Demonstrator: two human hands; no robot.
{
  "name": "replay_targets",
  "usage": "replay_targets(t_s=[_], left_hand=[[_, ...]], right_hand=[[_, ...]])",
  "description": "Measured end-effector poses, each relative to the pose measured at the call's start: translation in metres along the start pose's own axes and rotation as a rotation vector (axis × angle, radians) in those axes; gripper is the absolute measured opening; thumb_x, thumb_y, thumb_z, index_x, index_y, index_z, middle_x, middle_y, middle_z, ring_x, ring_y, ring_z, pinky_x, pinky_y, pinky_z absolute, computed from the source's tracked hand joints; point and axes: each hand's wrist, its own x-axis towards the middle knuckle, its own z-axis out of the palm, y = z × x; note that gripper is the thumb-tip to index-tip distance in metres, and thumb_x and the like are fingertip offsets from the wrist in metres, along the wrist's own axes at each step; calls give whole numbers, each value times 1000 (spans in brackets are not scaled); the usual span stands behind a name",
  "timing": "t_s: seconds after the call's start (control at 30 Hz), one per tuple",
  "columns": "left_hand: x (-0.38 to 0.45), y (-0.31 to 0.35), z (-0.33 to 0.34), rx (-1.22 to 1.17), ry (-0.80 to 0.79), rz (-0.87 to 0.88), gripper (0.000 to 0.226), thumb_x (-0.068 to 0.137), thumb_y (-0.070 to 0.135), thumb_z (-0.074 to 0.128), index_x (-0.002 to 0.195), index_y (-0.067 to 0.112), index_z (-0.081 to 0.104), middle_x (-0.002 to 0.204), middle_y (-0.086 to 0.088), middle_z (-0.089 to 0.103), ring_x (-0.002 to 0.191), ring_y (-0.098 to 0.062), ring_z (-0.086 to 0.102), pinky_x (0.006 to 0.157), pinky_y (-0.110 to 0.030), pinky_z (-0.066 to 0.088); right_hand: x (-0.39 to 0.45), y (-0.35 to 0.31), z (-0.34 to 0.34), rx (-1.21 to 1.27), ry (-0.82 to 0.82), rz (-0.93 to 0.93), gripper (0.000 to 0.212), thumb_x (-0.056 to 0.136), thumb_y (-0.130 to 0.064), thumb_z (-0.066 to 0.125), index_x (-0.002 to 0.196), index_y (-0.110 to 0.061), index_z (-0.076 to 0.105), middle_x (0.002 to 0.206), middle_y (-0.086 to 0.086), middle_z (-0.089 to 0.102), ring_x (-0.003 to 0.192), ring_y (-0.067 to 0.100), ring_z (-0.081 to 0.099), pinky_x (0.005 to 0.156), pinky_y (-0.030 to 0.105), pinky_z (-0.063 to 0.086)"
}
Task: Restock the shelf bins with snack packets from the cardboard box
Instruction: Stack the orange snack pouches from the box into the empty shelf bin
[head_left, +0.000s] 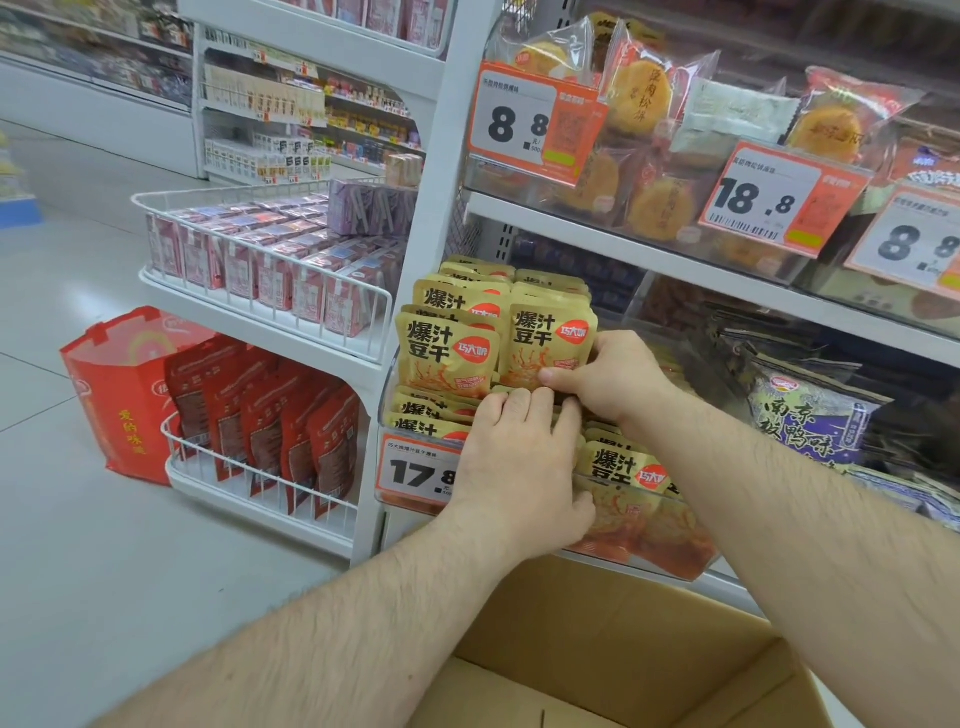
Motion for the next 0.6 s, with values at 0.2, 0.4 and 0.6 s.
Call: replay_targets(t_s=[0.2,0.4,0.6], left_hand=[[1,3,-15,-38,-44,-28,76,82,51,53,146,13,37,145,-8,44,138,-29,34,122,-48,11],[-20,-1,-30,-180,165,47,41,74,35,57,110,15,65,108,-1,66,102,-24,58,86,-39,47],[-65,-17,-13,-360,-460,-2,21,86,26,56,107,23,59,101,5,66,98,-20,62,77,-29,47]], right_hand=[[-7,-3,-3,32,-22,38,28,74,-27,85,99,-23,73,93,-6,73,91,14,68,87,41,57],[-52,-6,-12,-110,180,-24,57,72,-37,84,120,-22,58,114,-6,61,108,19,58,93,41,51],[-144,44,27,22,257,-114,14,80,-25,71,74,-21,60,65,-10,58,66,9,56,62,26,43]])
